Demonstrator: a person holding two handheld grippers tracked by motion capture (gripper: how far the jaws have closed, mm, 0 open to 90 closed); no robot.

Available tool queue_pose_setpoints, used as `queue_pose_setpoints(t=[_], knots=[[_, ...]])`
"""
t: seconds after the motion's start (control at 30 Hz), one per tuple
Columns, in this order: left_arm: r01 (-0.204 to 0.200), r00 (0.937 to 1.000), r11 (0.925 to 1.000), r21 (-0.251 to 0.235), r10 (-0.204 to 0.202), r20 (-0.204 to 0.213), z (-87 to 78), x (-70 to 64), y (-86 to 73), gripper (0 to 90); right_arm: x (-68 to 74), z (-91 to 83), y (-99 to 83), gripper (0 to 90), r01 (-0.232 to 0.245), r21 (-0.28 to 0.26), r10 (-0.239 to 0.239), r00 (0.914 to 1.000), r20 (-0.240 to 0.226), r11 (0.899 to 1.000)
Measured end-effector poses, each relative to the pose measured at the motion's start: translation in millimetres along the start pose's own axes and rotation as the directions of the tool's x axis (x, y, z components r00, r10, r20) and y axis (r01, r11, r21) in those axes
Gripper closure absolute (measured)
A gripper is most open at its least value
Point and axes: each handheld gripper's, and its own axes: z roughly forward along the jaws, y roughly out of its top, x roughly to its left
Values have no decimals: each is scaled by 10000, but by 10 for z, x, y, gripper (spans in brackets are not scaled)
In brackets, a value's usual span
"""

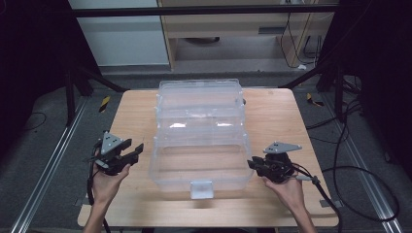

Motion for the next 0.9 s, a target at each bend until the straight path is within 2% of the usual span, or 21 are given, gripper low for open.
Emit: queue_pose_setpoints(t=[0.27,0.4,0.47,0.73,0.9], knots=[[-61,9998,9987,514,71,-181,71,37,-111,485,-2,2,2,723,-42,7,42,10000,10,10000],[-34,9998,9971,756,51,-213,140,59,-164,482,0,38,2,662,-59,154,59,10000,43,9999],[2,9998,9965,840,16,-208,163,82,-187,482,-1,36,3,672,-42,126,42,10000,49,9999],[-25,9996,9958,911,52,-290,205,124,-235,484,-40,-79,44,605,-184,-232,186,9998,104,9996],[43,9995,9941,1087,-8,-324,214,158,-253,487,-43,-189,125,569,-6,-471,21,9995,312,9989]])
